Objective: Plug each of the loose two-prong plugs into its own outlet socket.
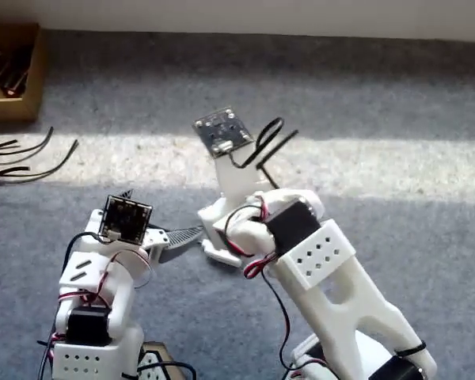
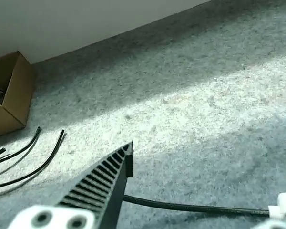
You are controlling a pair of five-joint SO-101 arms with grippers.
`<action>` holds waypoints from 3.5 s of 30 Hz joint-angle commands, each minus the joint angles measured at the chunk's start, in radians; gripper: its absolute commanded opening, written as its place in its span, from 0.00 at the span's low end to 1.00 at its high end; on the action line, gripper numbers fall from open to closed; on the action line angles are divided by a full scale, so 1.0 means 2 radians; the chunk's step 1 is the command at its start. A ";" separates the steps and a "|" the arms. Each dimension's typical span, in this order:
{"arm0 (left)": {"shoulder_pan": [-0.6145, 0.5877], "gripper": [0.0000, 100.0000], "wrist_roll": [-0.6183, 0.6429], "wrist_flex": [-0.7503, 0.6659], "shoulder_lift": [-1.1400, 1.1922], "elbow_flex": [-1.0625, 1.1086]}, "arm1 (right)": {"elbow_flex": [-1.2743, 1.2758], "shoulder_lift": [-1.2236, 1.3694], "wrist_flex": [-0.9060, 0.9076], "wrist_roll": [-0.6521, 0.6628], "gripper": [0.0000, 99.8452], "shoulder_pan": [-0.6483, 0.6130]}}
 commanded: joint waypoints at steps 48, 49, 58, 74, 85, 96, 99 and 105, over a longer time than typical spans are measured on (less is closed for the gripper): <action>-0.112 0.50 0.051 0.045 -0.005 0.051 | 0.062 0.096 -0.013 -0.354 0.01 0.026; -0.112 0.50 0.051 0.045 -0.005 0.051 | 0.062 0.095 -0.010 -0.354 0.01 0.030; -0.112 0.50 0.051 0.045 -0.005 0.051 | 0.060 0.099 0.041 -0.354 0.00 0.068; -0.112 0.50 0.051 0.038 -0.005 0.053 | 0.060 0.100 0.021 -0.356 0.00 0.016; -0.112 0.50 0.051 0.040 -0.005 0.053 | 0.066 0.115 0.003 -0.355 0.00 0.017; -0.112 0.50 0.051 0.039 -0.005 0.055 | 0.061 0.181 -0.003 -0.355 0.00 0.055; -0.112 0.50 0.051 0.039 -0.005 0.055 | 0.064 0.154 0.001 -0.352 0.00 0.074; -0.112 0.50 0.051 0.039 -0.005 0.054 | 0.064 0.132 0.016 -0.351 0.00 0.077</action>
